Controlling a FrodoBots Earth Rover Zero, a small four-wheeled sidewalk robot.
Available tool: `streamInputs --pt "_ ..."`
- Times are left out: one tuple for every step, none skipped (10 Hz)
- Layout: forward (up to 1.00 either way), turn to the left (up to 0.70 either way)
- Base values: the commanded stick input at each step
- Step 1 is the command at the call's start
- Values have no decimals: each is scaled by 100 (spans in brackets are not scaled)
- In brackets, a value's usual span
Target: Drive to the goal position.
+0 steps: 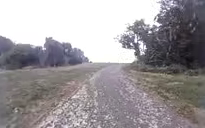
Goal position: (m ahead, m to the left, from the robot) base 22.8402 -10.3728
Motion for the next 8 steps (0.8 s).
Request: streamInputs --pt "60 -14" --pt "60 -15" --pt "60 -15" --pt "60 -13" --pt "60 -9" --pt "60 -6" --pt "60 -3" --pt "60 0"
